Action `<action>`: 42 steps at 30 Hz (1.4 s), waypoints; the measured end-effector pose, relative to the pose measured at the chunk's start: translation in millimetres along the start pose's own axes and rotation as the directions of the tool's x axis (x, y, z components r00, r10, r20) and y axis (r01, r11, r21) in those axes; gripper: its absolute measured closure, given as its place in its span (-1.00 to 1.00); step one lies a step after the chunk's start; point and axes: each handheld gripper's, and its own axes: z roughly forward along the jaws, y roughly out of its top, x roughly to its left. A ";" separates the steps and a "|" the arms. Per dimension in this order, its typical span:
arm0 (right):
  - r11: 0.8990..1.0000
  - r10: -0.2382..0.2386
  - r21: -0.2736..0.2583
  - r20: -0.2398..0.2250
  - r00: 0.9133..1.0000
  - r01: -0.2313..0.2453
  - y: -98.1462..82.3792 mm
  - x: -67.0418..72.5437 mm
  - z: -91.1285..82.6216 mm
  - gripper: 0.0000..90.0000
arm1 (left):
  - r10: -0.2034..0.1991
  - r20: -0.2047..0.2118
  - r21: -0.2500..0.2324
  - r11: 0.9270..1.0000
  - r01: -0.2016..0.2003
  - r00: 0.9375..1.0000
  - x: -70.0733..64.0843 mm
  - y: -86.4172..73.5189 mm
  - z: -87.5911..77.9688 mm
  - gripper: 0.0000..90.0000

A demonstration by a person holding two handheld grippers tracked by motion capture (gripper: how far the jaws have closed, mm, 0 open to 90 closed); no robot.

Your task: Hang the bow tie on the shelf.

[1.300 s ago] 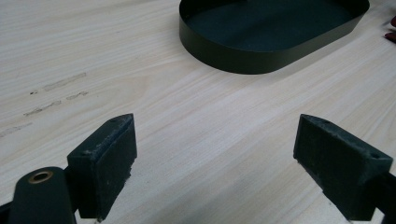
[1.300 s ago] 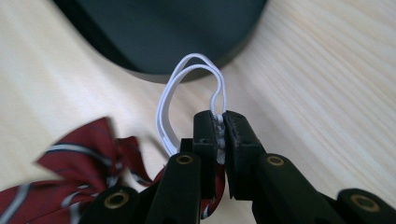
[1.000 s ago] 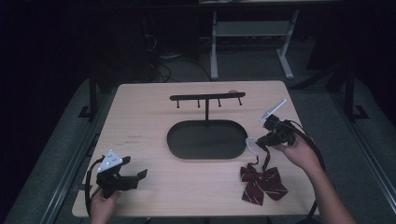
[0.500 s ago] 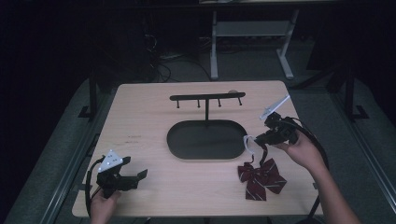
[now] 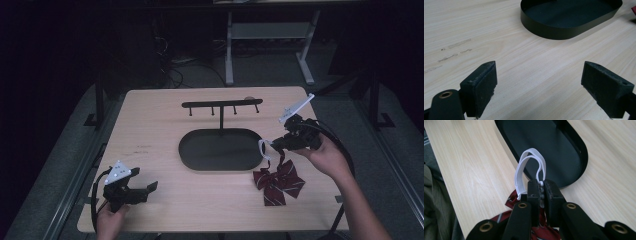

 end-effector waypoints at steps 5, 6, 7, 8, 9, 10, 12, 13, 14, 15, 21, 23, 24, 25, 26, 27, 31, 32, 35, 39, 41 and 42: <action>1.000 -0.010 -0.011 0.002 1.000 0.010 5.4 1.4 -4.7 0.85 | -0.001 0.000 -0.002 1.000 0.001 1.000 -0.4 0.1 0.3 -0.71; 1.000 -0.012 -0.011 0.001 1.000 0.012 6.6 1.7 -5.6 0.85 | -0.001 0.000 -0.003 1.000 0.001 1.000 -0.5 0.1 0.3 -0.71; 1.000 -0.014 -0.013 0.003 1.000 0.014 7.7 2.2 -6.3 0.85 | -0.001 0.000 -0.003 1.000 0.001 1.000 -0.4 0.1 0.1 -0.71; 1.000 -0.018 -0.018 0.001 1.000 0.018 10.3 3.2 -7.8 0.85 | -0.002 0.000 -0.003 1.000 0.002 1.000 -0.3 0.0 0.2 -0.71; 1.000 -0.018 -0.018 0.001 1.000 0.018 10.3 3.2 -7.8 0.85 | -0.002 0.000 -0.003 1.000 0.002 1.000 -0.3 0.0 0.2 -0.71; 1.000 -0.020 -0.019 0.003 1.000 0.020 11.2 3.5 -8.1 0.85 | -0.002 0.000 -0.004 1.000 0.002 1.000 -0.3 0.0 0.2 -0.71; 0.999 -0.027 -0.019 0.008 1.000 0.027 15.2 4.4 -10.0 0.85 | -0.001 0.000 -0.005 1.000 0.001 1.000 -0.3 0.0 0.0 -0.71; 0.999 -0.027 -0.019 0.008 1.000 0.027 15.2 4.4 -10.0 0.85 | 0.000 0.000 -0.006 1.000 0.000 1.000 -0.3 0.1 0.0 -0.71; 0.999 -0.026 -0.021 0.009 1.000 0.027 16.3 4.6 -10.7 0.85 | 0.001 0.000 -0.005 1.000 -0.001 1.000 -0.2 0.1 -0.1 -0.71; 0.999 -0.029 -0.023 0.010 1.000 0.030 17.5 4.5 -11.3 0.85 | 0.000 0.000 -0.006 1.000 0.000 1.000 -0.3 0.1 -0.2 -0.71; 0.999 -0.034 -0.028 0.014 0.999 0.034 24.7 5.0 -14.6 0.85 | 0.002 -0.001 -0.004 1.000 -0.002 1.000 0.0 0.2 -0.3 -0.71; 0.999 -0.036 -0.029 0.015 0.999 0.037 27.2 4.9 -16.1 0.85 | 0.005 -0.001 -0.001 1.000 -0.005 1.000 0.1 0.2 -0.4 -0.71; 0.999 -0.035 -0.031 0.016 0.999 0.036 28.5 5.0 -16.7 0.85 | 0.004 0.000 -0.001 1.000 -0.004 1.000 0.2 0.1 -0.3 -0.71; 0.999 -0.035 -0.029 0.018 0.999 0.035 29.7 5.3 -17.4 0.85 | 0.003 -0.001 -0.001 1.000 -0.003 1.000 0.1 0.1 -0.3 -0.71; 0.999 -0.037 -0.028 0.019 0.999 0.038 31.0 4.9 -17.9 0.85 | 0.004 -0.001 -0.001 1.000 -0.004 1.000 0.1 0.2 -0.4 -0.71; 0.999 -0.037 -0.028 0.020 0.999 0.037 32.1 4.7 -18.2 0.85 | 0.004 -0.001 -0.002 1.000 -0.004 1.000 0.1 0.2 -0.4 -0.71; 0.999 -0.039 -0.029 0.020 0.999 0.040 35.4 3.4 -18.6 0.85 | 0.000 0.000 -0.006 1.000 0.000 1.000 -0.2 0.1 -0.2 -0.71; 0.999 -0.039 -0.027 0.022 0.999 0.040 36.1 3.2 -18.5 0.85 | 0.000 0.000 -0.006 1.000 0.000 1.000 -0.1 0.1 -0.1 -0.71; 0.999 -0.034 -0.022 0.021 0.999 0.034 38.5 2.5 -18.6 0.85 | 0.000 0.000 -0.008 1.000 0.000 1.000 -0.2 0.2 -0.1 -0.71; 0.999 -0.036 -0.021 0.023 0.999 0.037 41.7 0.3 -18.5 0.85 | 0.000 0.001 -0.006 1.000 0.000 1.000 -0.2 0.2 -0.1 -0.71; 0.999 -0.037 -0.018 0.024 0.999 0.038 44.1 -0.7 -18.5 0.85 | -0.001 0.000 -0.008 1.000 0.001 1.000 -0.2 0.2 -0.1 -0.71; 0.999 -0.030 -0.015 0.022 0.999 0.031 44.9 -0.5 -18.8 0.85 | -0.001 0.000 -0.008 1.000 0.001 1.000 -0.1 0.2 -0.1 -0.71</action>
